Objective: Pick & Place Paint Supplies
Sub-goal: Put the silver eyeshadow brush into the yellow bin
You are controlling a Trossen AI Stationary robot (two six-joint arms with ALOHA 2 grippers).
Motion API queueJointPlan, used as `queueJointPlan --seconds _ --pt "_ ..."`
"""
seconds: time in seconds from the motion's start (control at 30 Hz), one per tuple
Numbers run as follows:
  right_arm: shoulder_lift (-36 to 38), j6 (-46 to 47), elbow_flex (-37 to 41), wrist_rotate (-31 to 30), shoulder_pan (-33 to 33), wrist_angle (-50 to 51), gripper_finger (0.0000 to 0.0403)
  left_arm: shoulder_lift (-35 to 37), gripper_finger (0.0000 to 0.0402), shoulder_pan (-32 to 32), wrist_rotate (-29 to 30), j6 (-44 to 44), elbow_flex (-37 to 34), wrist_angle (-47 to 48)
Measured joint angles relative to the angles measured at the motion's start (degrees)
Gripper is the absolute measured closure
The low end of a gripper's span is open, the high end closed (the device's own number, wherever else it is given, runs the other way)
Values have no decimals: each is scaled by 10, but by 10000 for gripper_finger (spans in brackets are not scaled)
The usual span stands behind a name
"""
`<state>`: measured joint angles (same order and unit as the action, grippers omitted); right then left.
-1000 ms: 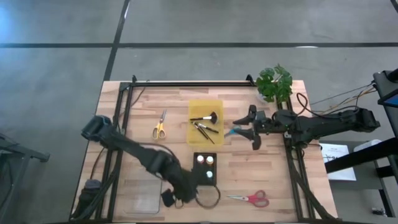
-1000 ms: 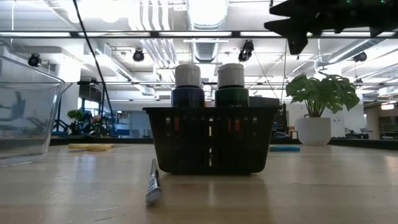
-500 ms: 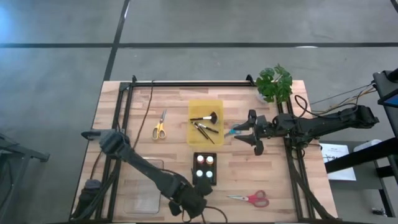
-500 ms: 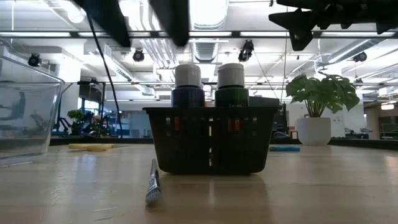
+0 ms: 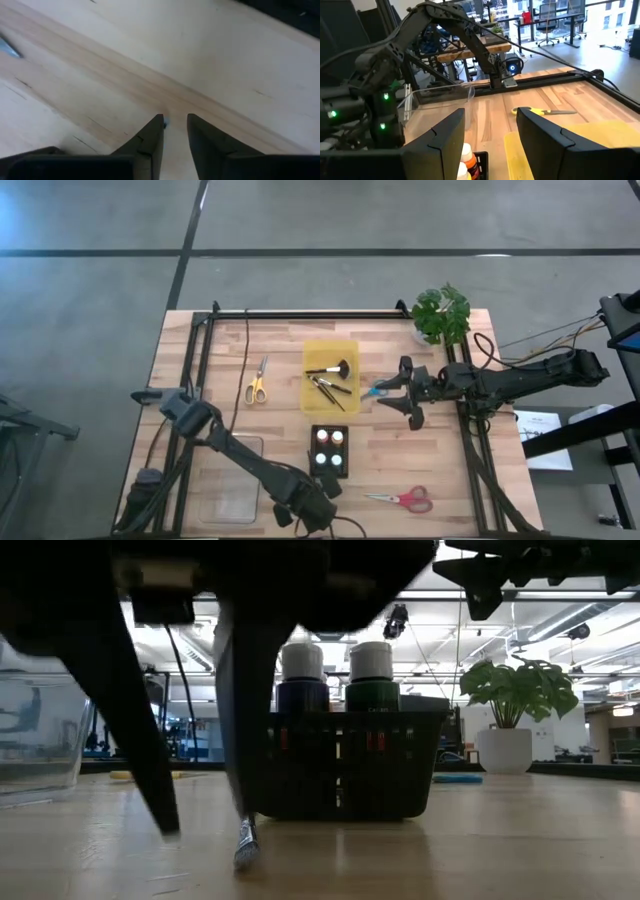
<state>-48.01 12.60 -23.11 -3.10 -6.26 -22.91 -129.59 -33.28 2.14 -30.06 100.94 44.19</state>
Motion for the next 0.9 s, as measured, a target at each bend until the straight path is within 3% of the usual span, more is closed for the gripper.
queueJointPlan --seconds 0.17,0.9 --pt "0 0 0 1 -1 1 224 -3 324 1 9 2 0 -21" --pt "0 -6 0 1 -2 4 224 -15 325 18 -13 -12 -34 -50"
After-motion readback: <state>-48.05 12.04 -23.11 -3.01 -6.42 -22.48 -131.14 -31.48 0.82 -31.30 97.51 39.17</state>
